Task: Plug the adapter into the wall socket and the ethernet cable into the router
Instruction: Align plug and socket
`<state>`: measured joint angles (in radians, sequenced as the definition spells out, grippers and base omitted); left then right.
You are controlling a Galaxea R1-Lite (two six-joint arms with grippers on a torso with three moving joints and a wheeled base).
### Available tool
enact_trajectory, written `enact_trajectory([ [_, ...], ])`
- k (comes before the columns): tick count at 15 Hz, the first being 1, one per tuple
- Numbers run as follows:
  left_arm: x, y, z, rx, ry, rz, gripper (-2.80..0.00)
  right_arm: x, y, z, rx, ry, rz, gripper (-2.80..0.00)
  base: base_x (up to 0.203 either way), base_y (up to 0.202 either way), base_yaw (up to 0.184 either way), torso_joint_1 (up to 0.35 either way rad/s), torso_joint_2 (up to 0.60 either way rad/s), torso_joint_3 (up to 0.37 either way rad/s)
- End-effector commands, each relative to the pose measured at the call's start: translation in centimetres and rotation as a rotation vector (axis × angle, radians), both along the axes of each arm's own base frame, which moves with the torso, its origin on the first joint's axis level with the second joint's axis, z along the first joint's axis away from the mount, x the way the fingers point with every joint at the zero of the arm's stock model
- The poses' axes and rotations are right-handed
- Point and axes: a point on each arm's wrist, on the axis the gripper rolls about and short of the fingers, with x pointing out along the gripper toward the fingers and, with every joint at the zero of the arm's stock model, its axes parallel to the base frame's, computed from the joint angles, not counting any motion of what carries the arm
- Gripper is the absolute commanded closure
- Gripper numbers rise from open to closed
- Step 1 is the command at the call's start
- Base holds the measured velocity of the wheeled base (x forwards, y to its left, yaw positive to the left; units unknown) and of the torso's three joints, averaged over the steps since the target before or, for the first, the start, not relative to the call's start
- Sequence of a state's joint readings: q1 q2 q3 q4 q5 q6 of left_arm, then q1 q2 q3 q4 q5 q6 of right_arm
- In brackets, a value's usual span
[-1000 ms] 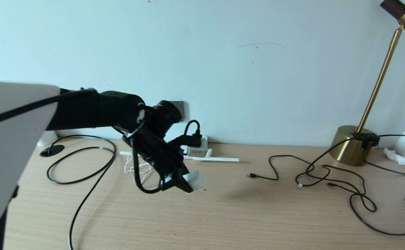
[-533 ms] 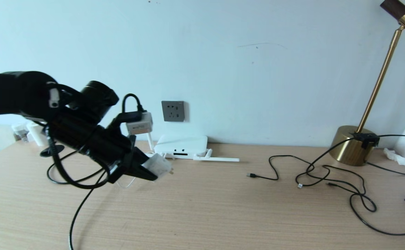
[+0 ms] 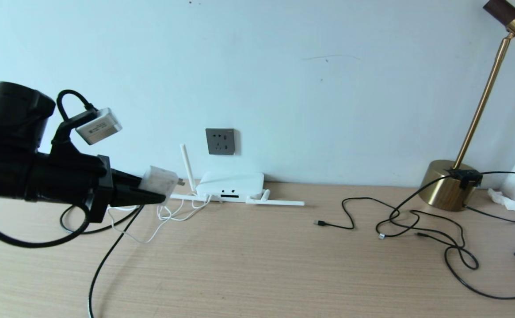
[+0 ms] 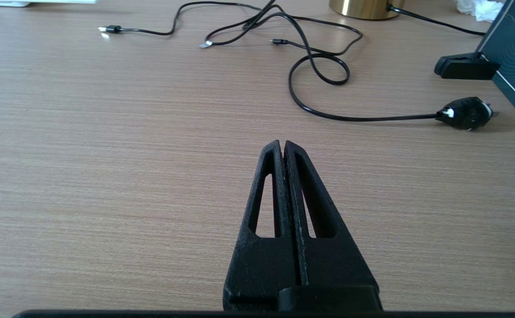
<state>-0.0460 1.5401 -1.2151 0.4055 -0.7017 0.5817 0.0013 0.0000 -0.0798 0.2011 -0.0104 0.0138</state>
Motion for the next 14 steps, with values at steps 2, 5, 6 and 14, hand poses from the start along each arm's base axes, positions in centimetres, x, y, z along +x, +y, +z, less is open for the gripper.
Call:
enact_trajectory([
  [2, -1.2, -0.4, 0.4, -0.087, -0.098, 0.119, 0.00, 0.0, 0.0, 0.0, 0.000, 0.003, 0.000, 0.00, 0.000, 0.000, 0.000, 0.000, 0.00, 0.000],
  [5, -2.4, -1.1, 0.0, -0.125, -0.048, 0.134, 0.00, 0.0, 0.0, 0.0, 0.000, 0.003, 0.000, 0.00, 0.000, 0.000, 0.000, 0.000, 0.00, 0.000],
  [6, -2.6, -1.2, -0.3, -0.156, -0.004, 0.152, 0.00, 0.0, 0.0, 0.0, 0.000, 0.003, 0.000, 0.00, 0.000, 0.000, 0.000, 0.000, 0.00, 0.000],
  [14, -0.7, -4.0, -2.3, -0.418, 0.060, 0.234, 0.00, 0.0, 0.0, 0.0, 0.000, 0.003, 0.000, 0.00, 0.000, 0.000, 0.000, 0.000, 0.00, 0.000],
])
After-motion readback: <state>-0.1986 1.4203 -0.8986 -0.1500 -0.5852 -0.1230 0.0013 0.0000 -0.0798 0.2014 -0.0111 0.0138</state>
